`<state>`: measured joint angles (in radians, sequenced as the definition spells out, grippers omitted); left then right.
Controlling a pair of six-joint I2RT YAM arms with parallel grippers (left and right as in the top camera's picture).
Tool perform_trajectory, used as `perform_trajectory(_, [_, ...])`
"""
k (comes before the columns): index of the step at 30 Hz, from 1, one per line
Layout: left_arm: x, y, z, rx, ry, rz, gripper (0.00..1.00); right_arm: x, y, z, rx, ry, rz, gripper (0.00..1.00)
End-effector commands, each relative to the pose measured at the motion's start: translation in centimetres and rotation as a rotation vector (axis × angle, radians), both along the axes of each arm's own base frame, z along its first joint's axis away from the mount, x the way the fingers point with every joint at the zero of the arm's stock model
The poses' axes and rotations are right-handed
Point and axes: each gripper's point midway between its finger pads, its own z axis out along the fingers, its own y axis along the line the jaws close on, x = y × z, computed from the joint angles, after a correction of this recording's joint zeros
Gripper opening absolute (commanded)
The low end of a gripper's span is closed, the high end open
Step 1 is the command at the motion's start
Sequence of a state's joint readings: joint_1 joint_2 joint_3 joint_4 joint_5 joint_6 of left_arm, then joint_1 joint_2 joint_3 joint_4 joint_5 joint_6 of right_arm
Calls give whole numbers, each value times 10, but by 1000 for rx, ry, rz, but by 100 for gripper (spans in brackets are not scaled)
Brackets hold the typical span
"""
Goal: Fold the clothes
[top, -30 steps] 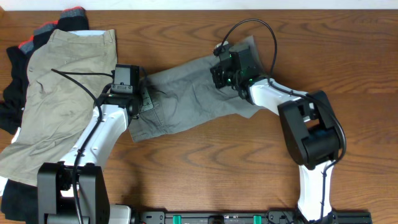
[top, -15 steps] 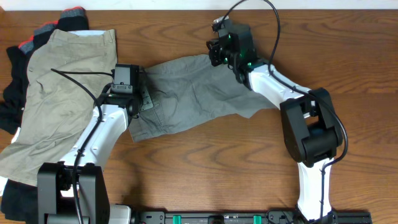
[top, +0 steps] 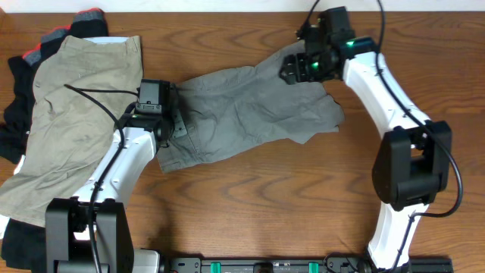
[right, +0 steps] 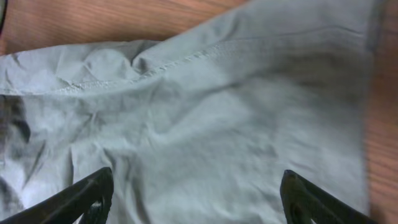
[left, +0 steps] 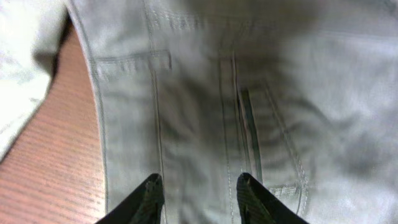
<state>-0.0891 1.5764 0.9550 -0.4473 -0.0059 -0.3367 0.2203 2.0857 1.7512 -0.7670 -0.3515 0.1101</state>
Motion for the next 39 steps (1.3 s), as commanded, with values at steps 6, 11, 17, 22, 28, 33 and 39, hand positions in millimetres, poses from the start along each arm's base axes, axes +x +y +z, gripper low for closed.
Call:
perform_trajectory(6, [-24, 2, 6, -200, 89, 31, 56, -10, -10, -2, 11, 20, 72, 45])
perform_trajectory(11, [-24, 16, 9, -268, 74, 17, 49, -18, -13, -14, 0, 46, 79, 44])
perform_trajectory(17, [-8, 12, 10, -281, 17, -19, 24, -18, -20, -18, 1, 58, 64, 42])
perform_trajectory(22, [-3, 11, 7, -280, 9, -25, 22, -13, -20, -19, 3, 36, 67, 33])
perform_trajectory(28, [-5, 13, 7, -299, 17, -9, 13, -4, -16, -38, 5, 30, 74, 1])
perform_trajectory(33, [-15, 9, 11, -320, 40, -13, 11, -6, -13, -71, 5, 89, 76, 1])
perform_trajectory(39, [-16, 5, 22, -339, 20, -23, 17, -8, -14, -99, -2, 135, 74, 1])
